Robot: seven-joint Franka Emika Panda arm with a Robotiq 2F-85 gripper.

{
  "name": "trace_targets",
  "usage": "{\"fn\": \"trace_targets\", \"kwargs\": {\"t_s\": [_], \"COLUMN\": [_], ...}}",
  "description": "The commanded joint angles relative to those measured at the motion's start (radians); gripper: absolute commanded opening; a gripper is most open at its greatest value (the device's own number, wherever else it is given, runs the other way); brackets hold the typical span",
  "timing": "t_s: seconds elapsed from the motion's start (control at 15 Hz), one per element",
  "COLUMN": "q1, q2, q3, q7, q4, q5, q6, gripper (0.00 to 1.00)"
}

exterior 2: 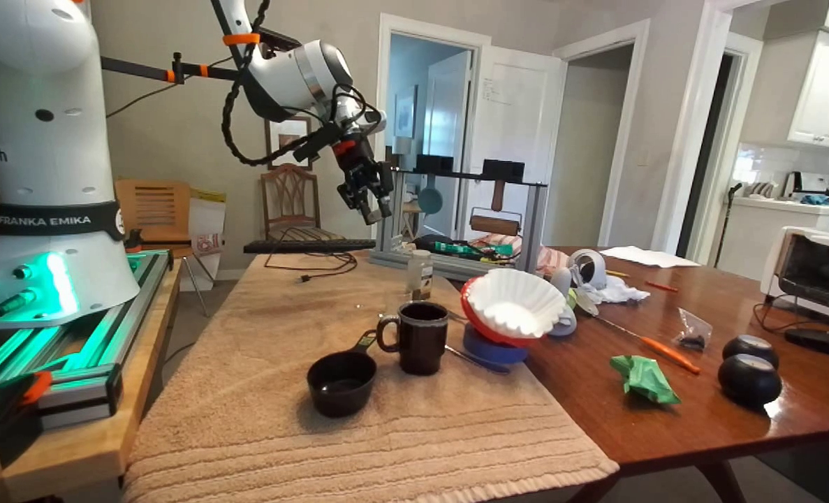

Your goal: Put the bottle upright then put the lid on the bottle

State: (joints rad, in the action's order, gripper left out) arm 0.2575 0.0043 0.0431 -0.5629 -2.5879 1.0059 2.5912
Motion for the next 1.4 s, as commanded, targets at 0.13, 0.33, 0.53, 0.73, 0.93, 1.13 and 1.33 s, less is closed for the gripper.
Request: {"fn": "trace_targets", "kwargs": {"t_s": [0.13,0.33,0.53,0.73,0.93,1.13,1.33], "q1": [-0.084,-0.109,-0.116,-0.121,-0.115,-0.122,-0.127], "q2": [0.036,0.111,0.170,0.200,0.227,0.203,0.224], "q3": [-0.065,-0.085,-0.114,-0.116,-0.098,-0.101,-0.098], "q7": [0.056,0.218,0.449,0.603,0.650,0.637,0.651], "q4": [0.041,0.150,0.282,0.412,0.508,0.491,0.514], "q5": [-0.044,-0.199,-0.415,-0.529,-0.500,-0.488,-0.488], "q6": [0.042,0.068,-0.046,-0.219,-0.429,-0.409,-0.420], "gripper": [0.23,0.23,0.23,0.23,0.23,0.48,0.48]}}
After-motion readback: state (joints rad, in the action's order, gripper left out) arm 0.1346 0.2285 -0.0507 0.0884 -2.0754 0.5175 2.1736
